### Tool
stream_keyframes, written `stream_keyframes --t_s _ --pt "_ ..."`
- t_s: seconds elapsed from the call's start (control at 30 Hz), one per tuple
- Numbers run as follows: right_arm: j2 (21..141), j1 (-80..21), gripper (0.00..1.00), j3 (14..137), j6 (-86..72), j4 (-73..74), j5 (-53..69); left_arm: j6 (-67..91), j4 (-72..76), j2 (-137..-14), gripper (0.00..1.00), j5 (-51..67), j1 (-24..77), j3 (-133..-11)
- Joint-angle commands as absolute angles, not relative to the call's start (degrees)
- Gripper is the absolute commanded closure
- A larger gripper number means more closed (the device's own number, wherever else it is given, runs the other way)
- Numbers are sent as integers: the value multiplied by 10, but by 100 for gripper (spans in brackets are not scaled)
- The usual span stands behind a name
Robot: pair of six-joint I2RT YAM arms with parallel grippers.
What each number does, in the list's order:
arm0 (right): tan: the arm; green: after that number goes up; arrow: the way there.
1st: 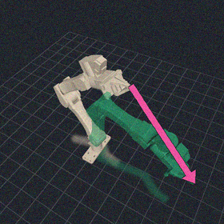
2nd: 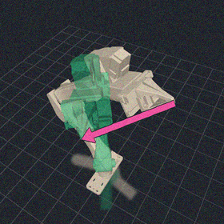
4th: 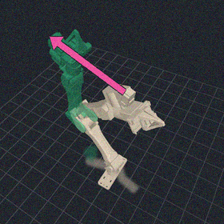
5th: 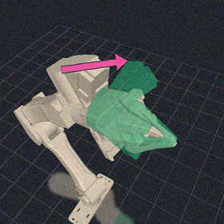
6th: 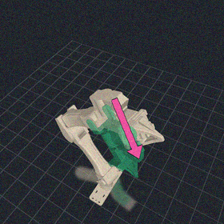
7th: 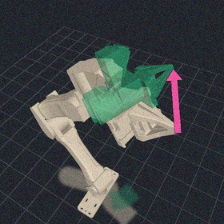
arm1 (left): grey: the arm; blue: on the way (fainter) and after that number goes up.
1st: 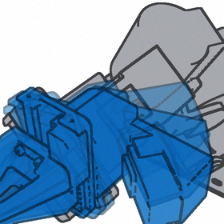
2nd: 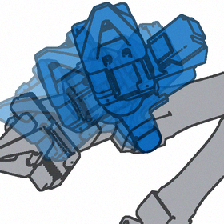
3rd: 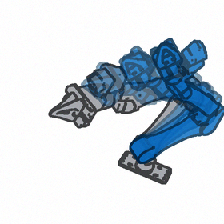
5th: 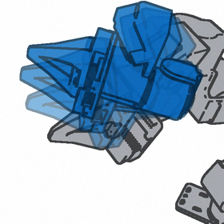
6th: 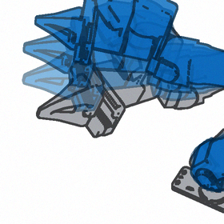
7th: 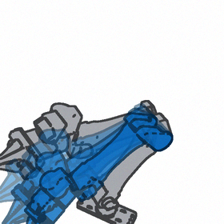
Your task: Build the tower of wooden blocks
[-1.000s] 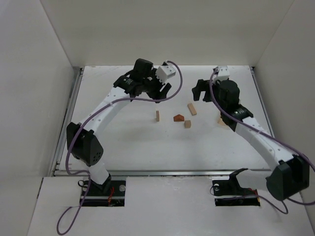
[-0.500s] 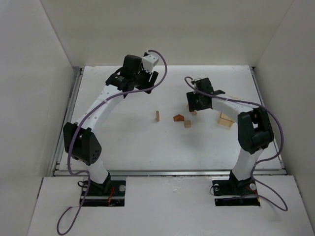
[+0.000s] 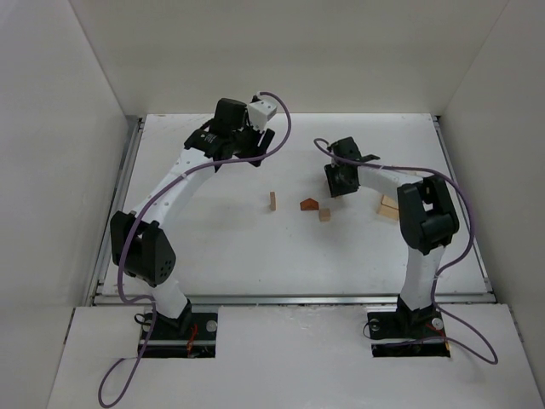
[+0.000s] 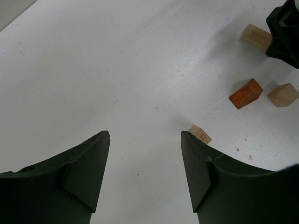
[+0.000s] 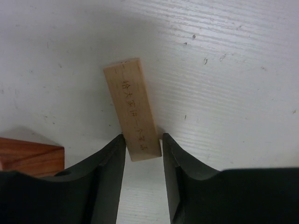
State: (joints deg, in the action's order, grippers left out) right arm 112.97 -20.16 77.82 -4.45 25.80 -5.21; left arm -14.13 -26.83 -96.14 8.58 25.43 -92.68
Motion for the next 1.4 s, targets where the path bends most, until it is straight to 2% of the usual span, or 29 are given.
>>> stream_keyframes --t_s 0.0,0.17,0.23,0.3,0.4,0.53,0.67,0.7,0.8,1.07,1.23,1.37 --pt "1136 -200 59 804 -42 265 -63 -151 -259 -938 41 96 256 -926" --pt "1141 -200 83 809 -37 271 -49 -162 -259 -938 41 102 256 -926" --pt "1141 -200 87 815 -37 271 -49 -162 -259 -938 41 102 256 -921" --pt "1135 -200 100 815 -32 276 -49 -174 -264 -938 41 110 256 -921" --pt "1101 -200 100 803 -32 257 -65 -207 -281 -938 41 147 256 -921" --pt "976 -200 100 738 -25 167 -28 -277 -321 -933 41 205 256 -942" --pt "772 -200 100 597 22 -11 119 -371 -392 -933 36 265 270 -992" --pt "745 -206 100 566 33 -79 147 -394 -405 -933 35 289 270 -1001" --pt "667 -225 100 481 74 -135 229 -458 -451 -926 34 331 295 -1027" --pt "608 -266 100 454 79 -109 289 -608 -534 -909 29 465 323 -1059" --pt "591 -298 100 439 84 -98 263 -673 -567 -909 29 476 361 -1059" --pt "578 -323 100 439 91 -91 250 -659 -555 -909 29 469 392 -1059"
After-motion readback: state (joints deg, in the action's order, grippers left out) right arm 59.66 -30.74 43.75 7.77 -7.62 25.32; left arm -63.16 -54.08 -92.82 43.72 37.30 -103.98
